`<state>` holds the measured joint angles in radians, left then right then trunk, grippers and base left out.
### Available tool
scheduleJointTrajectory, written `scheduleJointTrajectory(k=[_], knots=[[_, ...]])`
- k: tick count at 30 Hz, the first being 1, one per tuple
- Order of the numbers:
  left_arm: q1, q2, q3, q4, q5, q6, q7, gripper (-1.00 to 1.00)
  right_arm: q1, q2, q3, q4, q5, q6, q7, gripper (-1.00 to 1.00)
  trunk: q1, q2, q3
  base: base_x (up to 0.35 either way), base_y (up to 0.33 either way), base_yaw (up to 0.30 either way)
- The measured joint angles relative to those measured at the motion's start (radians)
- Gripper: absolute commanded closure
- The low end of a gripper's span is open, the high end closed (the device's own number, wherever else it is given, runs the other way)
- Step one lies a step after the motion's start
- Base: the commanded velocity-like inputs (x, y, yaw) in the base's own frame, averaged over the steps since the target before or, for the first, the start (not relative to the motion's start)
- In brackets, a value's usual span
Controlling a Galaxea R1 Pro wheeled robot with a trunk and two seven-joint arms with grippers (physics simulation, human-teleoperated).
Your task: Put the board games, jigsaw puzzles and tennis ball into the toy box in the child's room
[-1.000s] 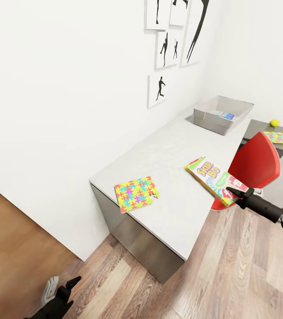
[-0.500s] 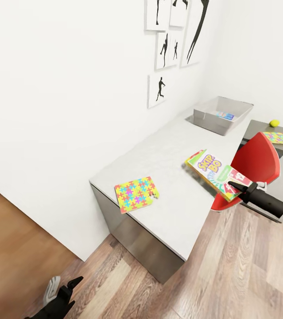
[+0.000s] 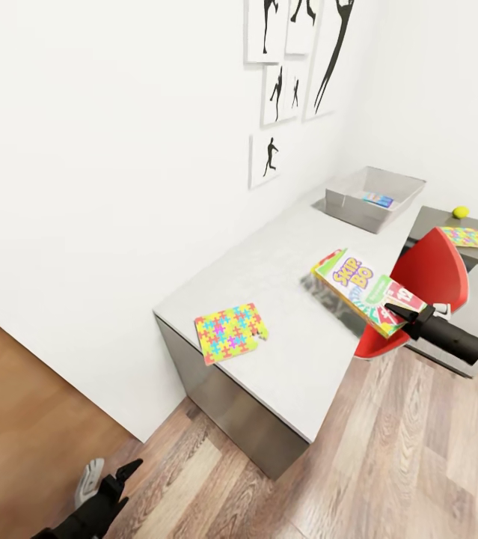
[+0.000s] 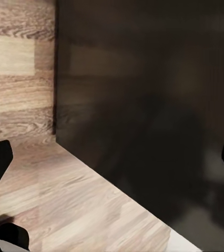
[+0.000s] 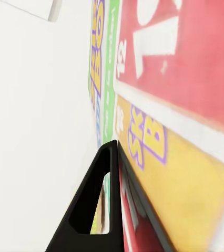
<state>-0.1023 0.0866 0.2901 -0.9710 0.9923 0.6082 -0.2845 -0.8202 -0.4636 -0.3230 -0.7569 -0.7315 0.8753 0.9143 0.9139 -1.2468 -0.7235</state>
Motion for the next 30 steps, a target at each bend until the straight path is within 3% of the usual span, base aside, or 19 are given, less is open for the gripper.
scheduleJointTrajectory(k=[6,14,22,25,30], knots=[[0.053,-0.005,-0.015,-0.119,0.000,-0.001,0.002,-1.00,0.001,0.000,0.002,-0.033,-0.001,0.003,0.000,1.00,-0.023,0.042,0.019,0.000,0.000,0.000],[0.080,-0.016,-0.030,-0.197,-0.001,-0.002,0.002,-1.00,0.006,0.000,0.004,-0.059,0.004,0.005,0.002,1.00,-0.054,0.098,0.044,0.000,0.000,0.000],[0.115,-0.023,-0.095,-0.327,-0.001,-0.001,0.002,-1.00,0.012,0.000,0.006,-0.092,0.007,0.022,0.003,1.00,-0.084,0.154,0.069,0.000,0.000,0.000],[0.138,-0.024,-0.139,-0.415,0.000,0.002,0.006,-1.00,0.013,0.000,0.007,-0.102,0.008,0.037,0.001,1.00,-0.096,0.175,0.078,0.000,0.000,0.000],[0.127,-0.027,-0.173,-0.444,-0.003,0.002,0.003,-1.00,-0.001,-0.003,0.008,-0.110,0.013,0.029,0.003,1.00,-0.104,0.189,0.085,0.000,0.000,0.000]])
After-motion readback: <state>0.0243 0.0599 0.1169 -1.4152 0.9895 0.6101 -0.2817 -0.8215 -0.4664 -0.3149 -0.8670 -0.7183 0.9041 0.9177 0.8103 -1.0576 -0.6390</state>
